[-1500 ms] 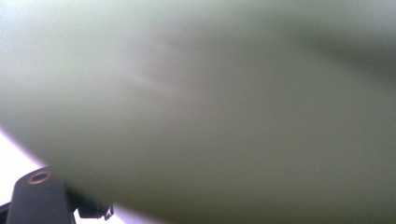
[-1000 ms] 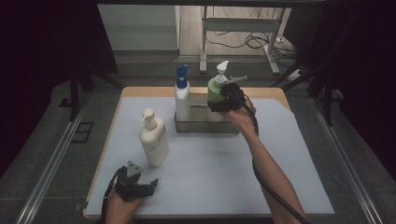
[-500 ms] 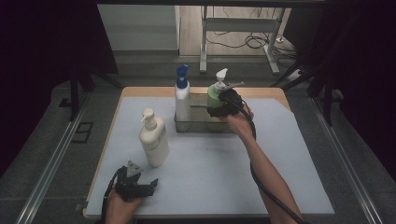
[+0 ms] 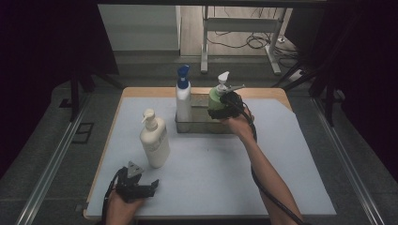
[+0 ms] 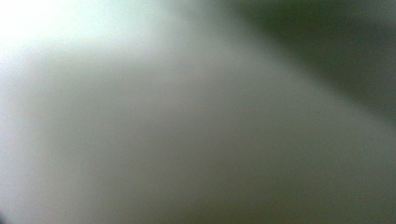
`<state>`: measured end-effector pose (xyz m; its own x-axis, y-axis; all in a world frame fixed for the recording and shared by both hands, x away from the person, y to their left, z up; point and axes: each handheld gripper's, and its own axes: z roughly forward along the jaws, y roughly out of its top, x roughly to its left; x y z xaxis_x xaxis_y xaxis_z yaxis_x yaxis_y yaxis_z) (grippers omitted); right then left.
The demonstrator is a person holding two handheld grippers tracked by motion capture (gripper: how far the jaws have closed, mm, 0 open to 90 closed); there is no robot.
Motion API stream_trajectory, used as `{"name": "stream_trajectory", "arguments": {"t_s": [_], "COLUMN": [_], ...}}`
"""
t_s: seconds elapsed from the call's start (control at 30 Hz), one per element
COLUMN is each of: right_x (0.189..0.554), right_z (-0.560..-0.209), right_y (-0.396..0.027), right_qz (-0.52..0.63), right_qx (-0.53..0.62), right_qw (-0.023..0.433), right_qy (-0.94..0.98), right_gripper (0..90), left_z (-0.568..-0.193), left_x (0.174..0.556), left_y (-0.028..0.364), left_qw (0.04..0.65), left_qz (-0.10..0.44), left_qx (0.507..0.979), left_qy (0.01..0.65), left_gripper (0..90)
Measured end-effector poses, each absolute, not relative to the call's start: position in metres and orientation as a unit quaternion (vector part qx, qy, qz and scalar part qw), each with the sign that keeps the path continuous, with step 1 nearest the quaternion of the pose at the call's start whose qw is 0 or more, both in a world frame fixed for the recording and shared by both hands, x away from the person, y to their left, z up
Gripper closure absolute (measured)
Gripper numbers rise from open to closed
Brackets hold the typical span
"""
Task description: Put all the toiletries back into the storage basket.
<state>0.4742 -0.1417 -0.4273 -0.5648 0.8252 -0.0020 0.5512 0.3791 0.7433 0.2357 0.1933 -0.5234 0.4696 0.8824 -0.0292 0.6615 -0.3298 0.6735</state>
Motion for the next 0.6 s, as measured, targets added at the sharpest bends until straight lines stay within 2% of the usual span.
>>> {"name": "stream_trajectory", "arguments": {"t_s": [0.6], "right_x": [0.461], "right_z": [-0.419], "right_y": [-0.158], "right_qz": [0.387], "right_qx": [0.397], "right_qw": [0.187], "right_qy": [0.811], "right_gripper": [9.8], "left_z": [-0.524], "left_x": [0.236], "left_y": [0.193], "left_qw": [0.318], "left_qz": [0.175], "left_qx": [0.795], "left_qy": [0.486], "left_gripper": [10.9]}}
